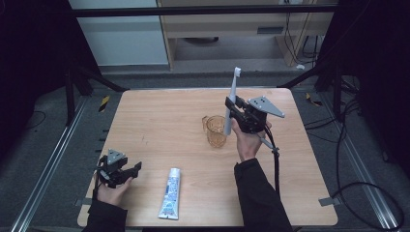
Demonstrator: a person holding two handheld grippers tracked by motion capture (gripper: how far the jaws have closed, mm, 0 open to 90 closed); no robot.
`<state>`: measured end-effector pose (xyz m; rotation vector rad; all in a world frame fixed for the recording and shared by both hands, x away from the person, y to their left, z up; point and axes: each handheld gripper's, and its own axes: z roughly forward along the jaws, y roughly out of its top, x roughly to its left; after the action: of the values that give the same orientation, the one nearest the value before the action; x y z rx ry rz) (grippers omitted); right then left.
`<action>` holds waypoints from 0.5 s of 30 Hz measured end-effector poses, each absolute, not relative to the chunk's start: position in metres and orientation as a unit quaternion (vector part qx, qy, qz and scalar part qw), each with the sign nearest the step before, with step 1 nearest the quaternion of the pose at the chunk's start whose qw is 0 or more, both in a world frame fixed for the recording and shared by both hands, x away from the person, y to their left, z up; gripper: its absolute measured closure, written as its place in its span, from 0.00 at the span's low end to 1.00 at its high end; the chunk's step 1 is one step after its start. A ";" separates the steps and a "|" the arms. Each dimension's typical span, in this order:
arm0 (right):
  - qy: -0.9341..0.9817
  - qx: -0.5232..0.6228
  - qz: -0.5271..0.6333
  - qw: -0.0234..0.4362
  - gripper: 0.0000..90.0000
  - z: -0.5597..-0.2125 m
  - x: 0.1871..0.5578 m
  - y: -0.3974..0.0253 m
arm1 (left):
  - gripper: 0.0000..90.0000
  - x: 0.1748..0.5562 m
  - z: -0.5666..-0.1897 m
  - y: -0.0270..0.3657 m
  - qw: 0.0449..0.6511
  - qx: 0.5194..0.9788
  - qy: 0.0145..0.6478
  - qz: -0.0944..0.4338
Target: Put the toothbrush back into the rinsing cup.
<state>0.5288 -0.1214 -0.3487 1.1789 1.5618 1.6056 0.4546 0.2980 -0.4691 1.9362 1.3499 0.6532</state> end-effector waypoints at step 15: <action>0.566 0.452 0.609 0.323 0.75 -0.347 0.554 -0.114 | 0.43 0.455 -0.469 0.299 0.341 0.742 0.519 0.252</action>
<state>0.5536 -0.1137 -0.3474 1.1867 1.4859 1.5979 0.4546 0.2988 -0.4690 1.9294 1.3508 0.6566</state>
